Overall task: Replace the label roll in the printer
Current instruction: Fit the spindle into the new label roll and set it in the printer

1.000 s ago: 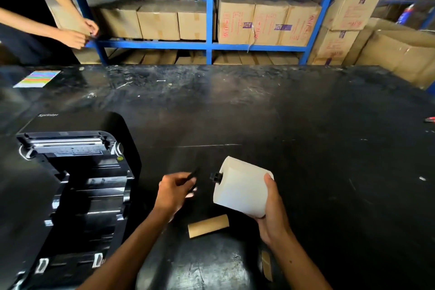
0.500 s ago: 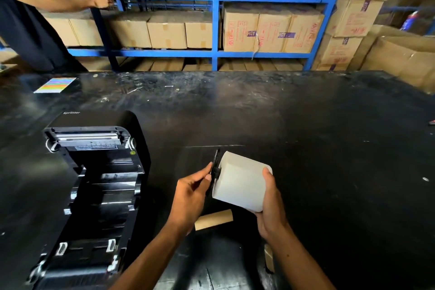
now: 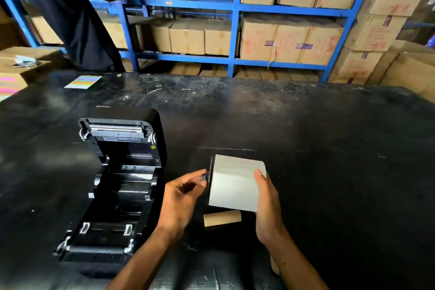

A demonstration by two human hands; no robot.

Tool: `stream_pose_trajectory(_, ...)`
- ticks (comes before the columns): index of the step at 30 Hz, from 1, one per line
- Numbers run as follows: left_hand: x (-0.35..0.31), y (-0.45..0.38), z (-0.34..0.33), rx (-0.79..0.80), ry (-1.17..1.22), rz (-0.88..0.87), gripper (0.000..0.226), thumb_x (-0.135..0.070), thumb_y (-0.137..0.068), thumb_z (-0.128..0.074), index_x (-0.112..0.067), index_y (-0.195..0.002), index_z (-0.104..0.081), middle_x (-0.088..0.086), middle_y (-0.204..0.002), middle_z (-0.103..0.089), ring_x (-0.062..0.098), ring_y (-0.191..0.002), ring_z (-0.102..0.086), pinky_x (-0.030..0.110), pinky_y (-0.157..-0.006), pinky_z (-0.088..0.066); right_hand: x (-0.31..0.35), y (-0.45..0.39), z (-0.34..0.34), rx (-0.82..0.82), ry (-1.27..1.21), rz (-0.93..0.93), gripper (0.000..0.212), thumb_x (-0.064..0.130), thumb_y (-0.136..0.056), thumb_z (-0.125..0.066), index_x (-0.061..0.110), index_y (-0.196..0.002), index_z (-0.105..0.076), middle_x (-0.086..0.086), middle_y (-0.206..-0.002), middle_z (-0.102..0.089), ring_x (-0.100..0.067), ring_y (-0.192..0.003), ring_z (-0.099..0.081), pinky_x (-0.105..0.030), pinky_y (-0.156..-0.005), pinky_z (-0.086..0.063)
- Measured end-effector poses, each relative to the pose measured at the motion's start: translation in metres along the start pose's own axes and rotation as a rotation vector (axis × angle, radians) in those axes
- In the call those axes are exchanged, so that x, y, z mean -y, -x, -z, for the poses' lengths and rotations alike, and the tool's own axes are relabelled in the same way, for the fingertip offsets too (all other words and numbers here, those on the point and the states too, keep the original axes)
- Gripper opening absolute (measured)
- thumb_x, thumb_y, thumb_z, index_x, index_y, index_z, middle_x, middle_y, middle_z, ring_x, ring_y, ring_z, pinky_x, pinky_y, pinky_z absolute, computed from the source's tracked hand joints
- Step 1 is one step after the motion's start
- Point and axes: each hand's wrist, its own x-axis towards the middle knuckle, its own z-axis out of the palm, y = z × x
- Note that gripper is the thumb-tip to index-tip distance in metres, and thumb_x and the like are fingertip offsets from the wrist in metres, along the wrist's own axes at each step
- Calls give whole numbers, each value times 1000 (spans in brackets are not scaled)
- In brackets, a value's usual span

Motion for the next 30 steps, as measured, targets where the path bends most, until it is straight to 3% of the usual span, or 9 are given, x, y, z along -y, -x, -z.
stream_pose_trajectory(4, -3, 5, 34, -90, -8, 22, 24, 2, -81, -69, -6, -104, -74, 14, -100, -77, 25, -96, -71, 37, -92, -53, -3, 7, -30, 73, 73, 104, 37, 32, -93, -51, 27, -130, -54, 7, -115, -66, -7, -98, -64, -9, -67, -52)
stream_pose_trajectory(7, -9, 10, 61, -152, -6, 6, 22, 8, -79, -68, -1, -99, -74, 9, -92, -79, 20, -88, -72, 30, -83, -57, -14, 9, -57, 136, 131, 141, 61, 45, -79, -55, 31, -137, -46, 4, -131, -57, -7, -112, -58, -3, -71, -49)
stream_pose_trajectory(12, -23, 15, 110, -197, -72, -14, 26, 12, -78, -66, -11, -86, -75, -10, -76, -78, 3, -75, -72, 12, -67, -54, -34, 20, -108, 223, 119, 147, 58, 41, -80, -64, 36, -135, -46, 6, -133, -57, -4, -113, -59, -13, -82, -53)
stream_pose_trajectory(15, -27, 11, 147, -215, -143, 1, 26, 12, -78, -65, -10, -85, -77, -6, -80, -79, 7, -77, -72, 12, -67, -54, -45, 29, -140, 236, 108, 149, 48, 27, -87, -63, 34, -132, -47, 10, -126, -61, 4, -106, -61, -9, -77, -51)
stream_pose_trajectory(20, -34, 1, 197, -199, -209, 46, 29, 13, -76, -66, -14, -81, -77, 0, -82, -79, 10, -76, -74, 17, -67, -57, -58, 40, -188, 248, 141, 134, 50, 29, -87, -63, 30, -134, -46, 7, -123, -62, 10, -101, -61, -6, -73, -49)
stream_pose_trajectory(24, -29, -20, 231, -145, -295, 58, 31, 10, -75, -66, -16, -86, -79, 0, -84, -80, 15, -83, -75, 30, -79, -58, -69, 42, -216, 217, 189, 133, 68, 50, -69, -65, 31, -132, -48, 5, -130, -61, -9, -119, -57, -35, -105, -46)
stream_pose_trajectory(26, -29, -29, 239, -115, -322, 65, 33, 9, -76, -65, -17, -89, -79, -2, -85, -80, 10, -82, -74, 28, -78, -59, -74, 40, -228, 204, 217, 127, 69, 53, -69, -65, 34, -133, -47, 6, -132, -58, -9, -121, -55, -41, -107, -43)
stream_pose_trajectory(30, -31, -40, 249, -49, -314, 106, 38, 7, -76, -61, -24, -88, -79, -8, -82, -79, 3, -76, -72, 16, -63, -56, -86, 37, -244, 157, 238, 118, 65, 54, -70, -65, 38, -131, -49, 2, -132, -57, -11, -119, -57, -45, -105, -45)
